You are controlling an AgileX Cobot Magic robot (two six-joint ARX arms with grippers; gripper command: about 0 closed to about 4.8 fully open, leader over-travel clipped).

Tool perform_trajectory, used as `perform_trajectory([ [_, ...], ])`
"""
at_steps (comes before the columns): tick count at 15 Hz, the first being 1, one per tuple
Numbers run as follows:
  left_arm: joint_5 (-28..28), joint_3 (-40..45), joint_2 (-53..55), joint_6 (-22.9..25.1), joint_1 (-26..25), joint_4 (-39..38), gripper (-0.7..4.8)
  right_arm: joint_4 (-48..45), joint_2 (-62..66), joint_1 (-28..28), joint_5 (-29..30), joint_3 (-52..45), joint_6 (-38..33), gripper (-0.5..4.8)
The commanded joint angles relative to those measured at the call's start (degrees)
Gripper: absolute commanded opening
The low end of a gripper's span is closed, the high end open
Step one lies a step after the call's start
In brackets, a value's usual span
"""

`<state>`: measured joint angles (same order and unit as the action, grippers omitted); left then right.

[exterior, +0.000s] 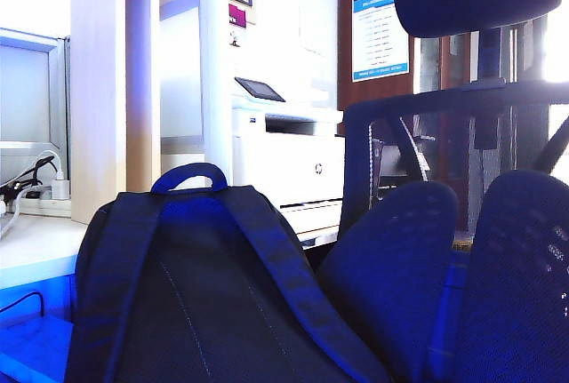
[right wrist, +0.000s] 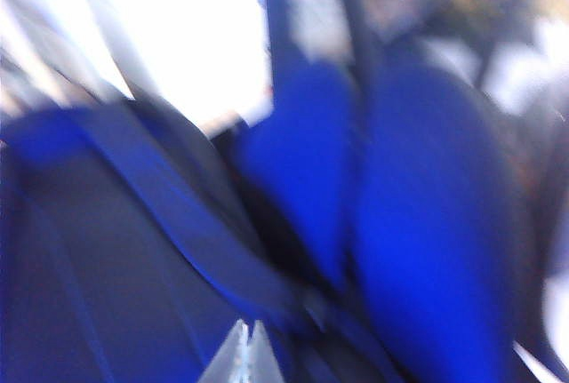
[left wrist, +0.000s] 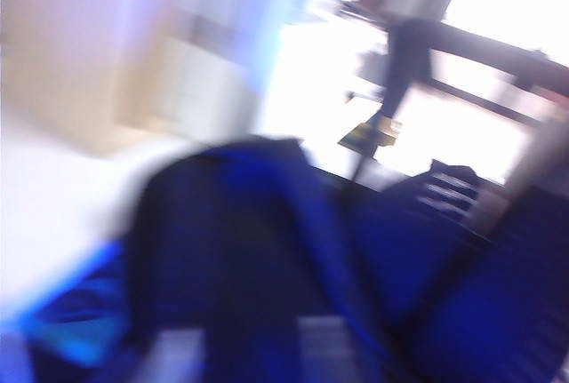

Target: Grab the backpack from the chair and place it on the desk.

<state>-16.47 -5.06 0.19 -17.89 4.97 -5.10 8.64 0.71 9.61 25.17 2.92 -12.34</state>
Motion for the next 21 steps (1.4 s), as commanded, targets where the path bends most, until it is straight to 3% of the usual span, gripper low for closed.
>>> perform_trajectory([
  [1,-4.74,-1.40,0.04,-0.07,-0.02,0.96,3.20,-7.08,-0.02,-0.02,0.85,0.37,-6.86,1.32],
  [3,-4.90,-4.31,0.87,5.73,-0.02,0.63,3.37,-6.75,-0.02,-0.02,2.14,0.39,-7.76,1.49],
  [4,-4.96,-8.33,4.63,13.99,-0.04,-1.49,3.38,-5.84,-0.02,-0.02,2.19,0.37,-7.74,1.49],
  [5,-4.55,-10.49,7.76,18.34,-0.04,-2.38,3.50,-5.31,-0.02,-0.02,2.21,0.37,-7.74,1.49],
  [6,-2.54,-14.53,14.78,23.85,-0.04,-3.52,4.31,-4.55,-0.04,-0.02,2.62,0.37,-7.74,1.49],
  [7,0.00,-18.69,23.15,27.82,-0.04,-3.58,4.79,-4.26,-0.02,-0.04,4.17,0.37,-7.80,1.49],
  [8,1.92,-24.09,34.25,30.25,-0.04,-3.37,4.79,-4.24,-0.02,-0.04,5.68,0.39,-8.63,1.51],
  [11,2.10,-34.64,55.84,31.43,-0.02,-1.97,4.79,-4.20,-0.02,-0.07,7.02,0.44,-13.94,3.21],
  [17,-1.84,-48.59,88.89,31.34,-0.07,4.42,4.79,-4.24,0.00,-1.46,10.78,1.16,-16.50,3.39],
  [21,-2.62,-54.40,99.78,31.17,-0.07,7.52,4.79,-2.84,0.04,-2.99,10.82,1.20,-16.61,3.38],
])
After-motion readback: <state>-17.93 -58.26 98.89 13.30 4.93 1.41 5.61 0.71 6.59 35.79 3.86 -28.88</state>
